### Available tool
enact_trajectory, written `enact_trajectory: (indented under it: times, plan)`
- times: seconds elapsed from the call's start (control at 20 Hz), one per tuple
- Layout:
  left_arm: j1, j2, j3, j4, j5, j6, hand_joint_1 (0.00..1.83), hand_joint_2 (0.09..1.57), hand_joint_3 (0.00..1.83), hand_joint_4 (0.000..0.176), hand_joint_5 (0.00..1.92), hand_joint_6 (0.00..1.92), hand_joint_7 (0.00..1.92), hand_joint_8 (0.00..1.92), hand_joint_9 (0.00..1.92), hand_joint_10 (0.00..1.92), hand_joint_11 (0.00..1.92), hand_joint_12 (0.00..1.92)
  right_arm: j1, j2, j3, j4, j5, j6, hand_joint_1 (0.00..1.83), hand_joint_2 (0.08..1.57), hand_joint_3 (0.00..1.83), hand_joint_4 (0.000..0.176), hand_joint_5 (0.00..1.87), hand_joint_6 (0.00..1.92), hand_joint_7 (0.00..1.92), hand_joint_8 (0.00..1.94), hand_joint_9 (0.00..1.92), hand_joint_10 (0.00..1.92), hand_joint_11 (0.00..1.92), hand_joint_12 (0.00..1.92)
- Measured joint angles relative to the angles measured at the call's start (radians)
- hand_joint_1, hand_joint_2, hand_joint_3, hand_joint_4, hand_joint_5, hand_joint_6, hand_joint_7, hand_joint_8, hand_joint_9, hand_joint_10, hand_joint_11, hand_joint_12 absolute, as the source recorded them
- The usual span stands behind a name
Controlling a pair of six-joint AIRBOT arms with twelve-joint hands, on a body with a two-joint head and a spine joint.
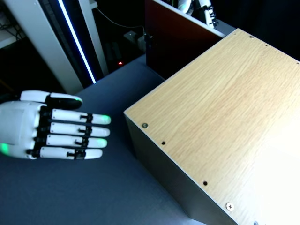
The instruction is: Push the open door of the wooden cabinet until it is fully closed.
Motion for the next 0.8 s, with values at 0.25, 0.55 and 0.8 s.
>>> enact_trajectory:
  times: [0.25,0.55,0.8]
  plan:
    - [-0.027,-0.012,0.007,0.034,0.024,0.0,0.0,1.49,0.01,0.0,0.13,0.0,0.16,0.0,0.16,0.0,0.13,0.04,0.0,-0.007,0.003,-0.003,0.0,0.0,0.35,1.41,0.0,0.0,0.36,0.0,0.36,0.0,0.39,0.0,0.22,0.43]
    - [-0.098,-0.042,0.029,0.123,0.068,0.0,0.0,1.49,0.0,0.0,0.16,0.01,0.18,0.01,0.17,0.0,0.16,0.04,0.0,-0.007,0.004,-0.001,-0.002,0.0,0.37,1.4,0.0,0.0,0.36,0.0,0.36,0.0,0.38,0.0,0.22,0.4]
    - [-0.124,-0.071,0.047,0.149,0.095,0.0,0.0,1.5,0.01,0.0,0.16,0.01,0.17,0.0,0.17,0.0,0.17,0.04,0.0,-0.008,0.006,0.001,-0.002,0.0,0.37,1.4,0.0,0.0,0.36,0.0,0.36,0.0,0.38,0.0,0.21,0.4]
